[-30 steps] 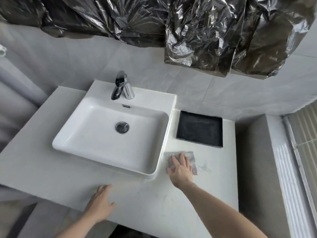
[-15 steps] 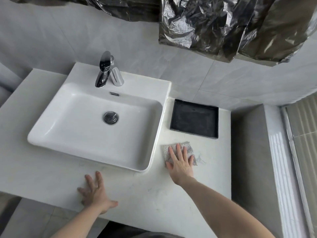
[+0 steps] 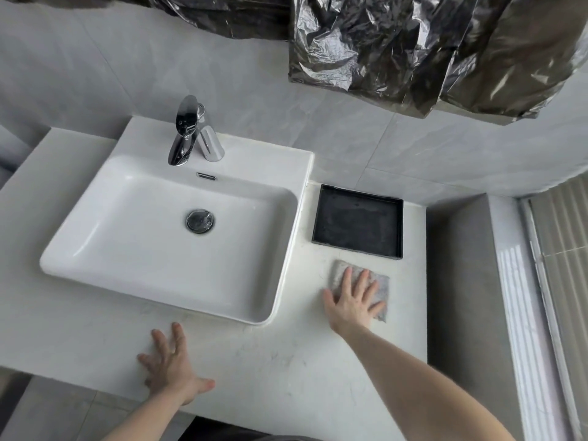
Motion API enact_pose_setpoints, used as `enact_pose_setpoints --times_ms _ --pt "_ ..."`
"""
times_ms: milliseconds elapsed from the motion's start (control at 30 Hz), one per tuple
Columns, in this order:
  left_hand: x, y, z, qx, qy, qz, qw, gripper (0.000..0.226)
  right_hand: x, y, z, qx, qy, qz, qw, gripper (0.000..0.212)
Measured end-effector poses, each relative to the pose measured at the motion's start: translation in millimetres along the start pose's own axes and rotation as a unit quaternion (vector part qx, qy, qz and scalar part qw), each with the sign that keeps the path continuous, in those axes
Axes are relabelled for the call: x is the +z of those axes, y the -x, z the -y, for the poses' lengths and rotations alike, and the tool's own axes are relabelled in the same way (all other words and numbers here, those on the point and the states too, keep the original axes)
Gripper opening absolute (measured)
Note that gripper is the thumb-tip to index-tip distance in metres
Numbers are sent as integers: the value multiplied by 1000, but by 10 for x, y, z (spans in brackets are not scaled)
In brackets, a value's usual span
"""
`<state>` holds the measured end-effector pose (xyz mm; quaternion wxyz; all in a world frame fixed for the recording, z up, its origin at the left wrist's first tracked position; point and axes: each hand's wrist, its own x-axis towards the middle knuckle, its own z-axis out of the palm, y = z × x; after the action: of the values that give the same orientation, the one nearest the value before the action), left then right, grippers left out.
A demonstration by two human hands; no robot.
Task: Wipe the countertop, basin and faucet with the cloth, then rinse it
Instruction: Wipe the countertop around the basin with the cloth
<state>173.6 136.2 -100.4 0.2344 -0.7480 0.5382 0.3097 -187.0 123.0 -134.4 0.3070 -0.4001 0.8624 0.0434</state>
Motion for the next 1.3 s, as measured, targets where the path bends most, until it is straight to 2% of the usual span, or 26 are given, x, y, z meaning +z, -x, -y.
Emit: enact_pose_setpoints --times_ms 167,300,400,500,600,700,833,933,1000,1067,1200,1300 --pt "8 -9 -1 -3 4 1 1000 160 345 272 357 -214 63 3 975 66" --pt "7 2 -2 2 8 3 1000 160 355 193 124 -298 82 -13 951 64" --pt "4 7 -1 5 9 3 1000 161 201 54 -306 -274 86 -51 957 70" --pt "-4 12 2 4 11 5 1000 161 13 -98 -821 -160 48 -80 983 74" --pt "-19 28 -11 1 9 11 1000 162 -243 -178 -1221 -60 -13 -83 995 64" --pt "-38 36 -38 -3 9 19 1000 162 -388 -182 -1261 -20 -65 -87 994 52" --pt "-55 54 -51 -5 6 25 1000 161 -222 -79 -797 -53 -82 -70 993 52" --pt "-65 61 -43 -4 1 23 1000 161 49 115 -319 -141 -39 -41 988 54" --pt "-70 58 -46 -4 2 25 1000 162 191 285 -10 -199 -9 5 980 56" --pt "-62 52 -48 -3 2 24 1000 162 259 417 214 -231 28 22 972 60" --pt "-54 44 -46 -3 -2 22 1000 162 291 434 258 -218 73 19 973 75" --pt "-56 40 -41 -3 -4 20 1000 162 295 354 50 -206 84 5 975 75"
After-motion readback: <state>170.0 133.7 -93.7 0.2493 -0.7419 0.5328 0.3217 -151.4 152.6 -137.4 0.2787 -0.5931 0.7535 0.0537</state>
